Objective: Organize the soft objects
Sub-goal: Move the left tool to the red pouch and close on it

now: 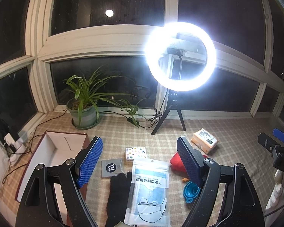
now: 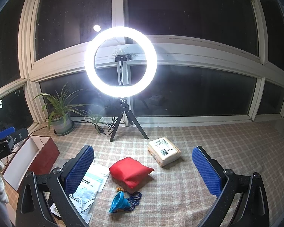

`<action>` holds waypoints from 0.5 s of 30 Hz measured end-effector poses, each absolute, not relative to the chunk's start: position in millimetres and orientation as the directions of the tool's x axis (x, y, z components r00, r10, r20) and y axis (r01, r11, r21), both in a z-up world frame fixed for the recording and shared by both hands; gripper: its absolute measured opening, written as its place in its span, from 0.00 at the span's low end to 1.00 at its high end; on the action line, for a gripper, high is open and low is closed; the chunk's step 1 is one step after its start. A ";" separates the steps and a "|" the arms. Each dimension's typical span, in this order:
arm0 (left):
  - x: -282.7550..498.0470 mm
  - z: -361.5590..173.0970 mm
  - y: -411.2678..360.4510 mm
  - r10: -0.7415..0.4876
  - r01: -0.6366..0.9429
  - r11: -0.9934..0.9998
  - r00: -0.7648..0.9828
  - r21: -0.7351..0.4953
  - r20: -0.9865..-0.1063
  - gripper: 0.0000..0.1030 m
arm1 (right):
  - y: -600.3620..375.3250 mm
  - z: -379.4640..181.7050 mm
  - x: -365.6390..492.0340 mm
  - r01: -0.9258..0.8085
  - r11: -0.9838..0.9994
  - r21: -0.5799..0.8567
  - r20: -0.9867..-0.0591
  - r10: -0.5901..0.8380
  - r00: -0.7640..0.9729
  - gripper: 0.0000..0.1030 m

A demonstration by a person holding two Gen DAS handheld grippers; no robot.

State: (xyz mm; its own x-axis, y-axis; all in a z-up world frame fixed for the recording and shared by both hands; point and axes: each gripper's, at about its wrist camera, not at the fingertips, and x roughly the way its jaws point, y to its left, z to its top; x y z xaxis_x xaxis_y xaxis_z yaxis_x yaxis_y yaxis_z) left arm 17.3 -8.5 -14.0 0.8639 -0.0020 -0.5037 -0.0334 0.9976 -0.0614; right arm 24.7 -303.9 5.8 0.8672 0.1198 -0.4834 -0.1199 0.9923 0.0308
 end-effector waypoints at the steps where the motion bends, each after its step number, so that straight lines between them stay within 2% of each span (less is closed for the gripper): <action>1: 18.2 -15.0 -8.5 -0.005 -0.032 0.997 0.862 -0.063 -0.507 0.78 | -303.7 5.8 24.9 -0.119 0.992 0.030 -0.484 0.119 0.867 0.99; 7: 22.6 -33.7 -3.9 -0.040 -0.010 0.996 0.820 -0.084 -0.571 0.78 | -306.3 -3.1 28.3 -0.131 0.990 0.049 -0.499 0.138 0.855 0.99; 15: 16.8 -69.6 -4.6 -0.078 0.025 0.996 0.741 -0.089 -0.667 0.78 | -313.7 -32.3 43.9 -0.184 0.973 0.138 -0.570 0.230 0.789 0.99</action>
State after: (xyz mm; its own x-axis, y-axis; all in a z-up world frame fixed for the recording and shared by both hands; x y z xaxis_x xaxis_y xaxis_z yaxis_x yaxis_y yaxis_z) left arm 16.8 -4.6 -69.6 0.7413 -0.0781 -0.6666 0.0252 0.9957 -0.0886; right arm 43.9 -313.7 -32.3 0.7890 0.2303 -0.5696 -0.1843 0.9731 0.1381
